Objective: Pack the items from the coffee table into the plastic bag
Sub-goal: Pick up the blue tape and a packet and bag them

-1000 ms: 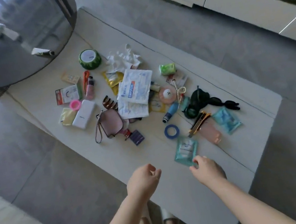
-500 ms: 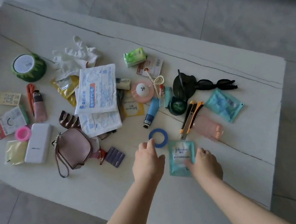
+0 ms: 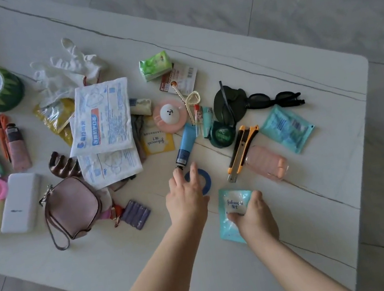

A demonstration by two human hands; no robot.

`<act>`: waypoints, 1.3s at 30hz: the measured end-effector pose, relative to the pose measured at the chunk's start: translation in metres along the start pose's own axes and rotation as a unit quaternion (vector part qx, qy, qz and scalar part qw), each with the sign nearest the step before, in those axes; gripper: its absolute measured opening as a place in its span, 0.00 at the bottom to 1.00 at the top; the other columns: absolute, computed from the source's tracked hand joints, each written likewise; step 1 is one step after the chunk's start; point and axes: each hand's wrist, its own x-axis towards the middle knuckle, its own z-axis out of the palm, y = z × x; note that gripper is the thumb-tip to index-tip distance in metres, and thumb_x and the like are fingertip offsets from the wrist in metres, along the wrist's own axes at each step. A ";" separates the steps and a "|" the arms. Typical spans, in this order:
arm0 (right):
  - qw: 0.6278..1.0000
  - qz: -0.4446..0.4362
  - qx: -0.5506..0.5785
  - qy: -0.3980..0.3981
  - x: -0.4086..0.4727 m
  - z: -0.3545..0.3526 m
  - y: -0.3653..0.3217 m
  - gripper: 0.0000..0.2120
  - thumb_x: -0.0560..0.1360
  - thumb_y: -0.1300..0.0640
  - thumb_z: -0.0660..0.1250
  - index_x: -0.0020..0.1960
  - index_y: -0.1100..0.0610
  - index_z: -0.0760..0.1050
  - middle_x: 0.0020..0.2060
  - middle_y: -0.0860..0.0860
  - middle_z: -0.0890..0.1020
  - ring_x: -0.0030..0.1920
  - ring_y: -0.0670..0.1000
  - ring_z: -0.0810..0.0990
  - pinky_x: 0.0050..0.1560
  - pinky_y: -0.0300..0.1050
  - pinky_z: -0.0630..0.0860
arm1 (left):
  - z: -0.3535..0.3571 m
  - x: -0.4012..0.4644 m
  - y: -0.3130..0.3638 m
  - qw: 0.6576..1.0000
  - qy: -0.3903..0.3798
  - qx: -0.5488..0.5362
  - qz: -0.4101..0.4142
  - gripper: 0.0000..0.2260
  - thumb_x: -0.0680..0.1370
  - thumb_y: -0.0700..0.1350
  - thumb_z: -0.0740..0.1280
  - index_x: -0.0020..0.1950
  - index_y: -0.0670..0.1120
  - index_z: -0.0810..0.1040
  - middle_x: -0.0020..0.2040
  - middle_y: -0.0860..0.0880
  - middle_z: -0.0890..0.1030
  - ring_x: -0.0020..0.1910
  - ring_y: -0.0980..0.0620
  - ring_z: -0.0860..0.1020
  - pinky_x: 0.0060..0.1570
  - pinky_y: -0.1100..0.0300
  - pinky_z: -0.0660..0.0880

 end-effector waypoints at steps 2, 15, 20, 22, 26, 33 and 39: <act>1.000 -0.020 0.000 -0.013 0.001 -0.010 0.005 0.15 0.74 0.55 0.67 0.55 0.57 0.64 0.57 0.54 0.76 0.57 0.57 0.76 0.46 0.46 0.74 | -0.002 0.000 0.002 1.000 -0.002 -0.001 -0.004 0.34 0.75 0.52 0.68 0.75 0.52 0.53 0.68 0.45 0.60 0.64 0.45 0.66 0.53 0.54 0.74; 0.969 -0.182 -0.153 0.073 0.061 -0.094 -0.001 0.15 0.76 0.57 0.63 0.61 0.62 0.70 0.62 0.58 0.72 0.62 0.59 0.68 0.59 0.48 0.68 | -0.001 -0.013 0.012 0.993 -0.009 -0.111 -0.042 0.30 0.74 0.58 0.67 0.71 0.48 0.63 0.65 0.49 0.70 0.64 0.48 0.70 0.59 0.55 0.72; 0.975 -0.166 -0.137 0.047 0.073 -0.089 -0.010 0.32 0.75 0.51 0.68 0.73 0.56 0.57 0.68 0.55 0.68 0.67 0.56 0.69 0.61 0.49 0.70 | 0.004 -0.015 0.016 0.995 -0.006 -0.095 -0.033 0.31 0.74 0.59 0.67 0.72 0.48 0.62 0.66 0.49 0.70 0.64 0.49 0.70 0.59 0.56 0.72; 0.976 -0.124 -0.169 0.056 0.071 -0.090 -0.009 0.36 0.73 0.47 0.69 0.73 0.56 0.56 0.68 0.55 0.69 0.67 0.57 0.69 0.61 0.50 0.69 | 0.004 -0.019 0.017 0.996 -0.008 -0.087 -0.033 0.31 0.74 0.59 0.67 0.72 0.48 0.62 0.66 0.49 0.70 0.65 0.49 0.69 0.59 0.56 0.72; 0.984 -0.092 -0.151 0.021 0.061 -0.089 -0.004 0.24 0.71 0.46 0.70 0.61 0.57 0.70 0.60 0.56 0.74 0.61 0.57 0.71 0.56 0.47 0.70 | -0.001 -0.032 0.016 0.994 -0.011 -0.094 -0.049 0.30 0.74 0.59 0.67 0.71 0.48 0.63 0.65 0.49 0.70 0.64 0.50 0.70 0.58 0.58 0.72; 0.980 -0.100 0.092 -0.142 -0.001 -0.100 -0.003 0.13 0.72 0.63 0.70 0.55 0.59 0.74 0.49 0.54 0.80 0.47 0.54 0.77 0.47 0.43 0.73 | -0.032 -0.086 0.000 0.970 -0.014 -0.200 -0.139 0.27 0.72 0.58 0.68 0.67 0.47 0.66 0.62 0.48 0.70 0.60 0.49 0.72 0.53 0.55 0.73; 0.952 -0.101 0.168 -0.234 -0.080 -0.101 -0.035 0.15 0.69 0.66 0.71 0.53 0.57 0.73 0.47 0.57 0.81 0.45 0.58 0.81 0.49 0.56 0.79 | -0.069 -0.160 -0.041 0.932 0.027 -0.289 -0.216 0.25 0.72 0.57 0.68 0.64 0.47 0.69 0.59 0.50 0.70 0.54 0.52 0.74 0.47 0.58 0.72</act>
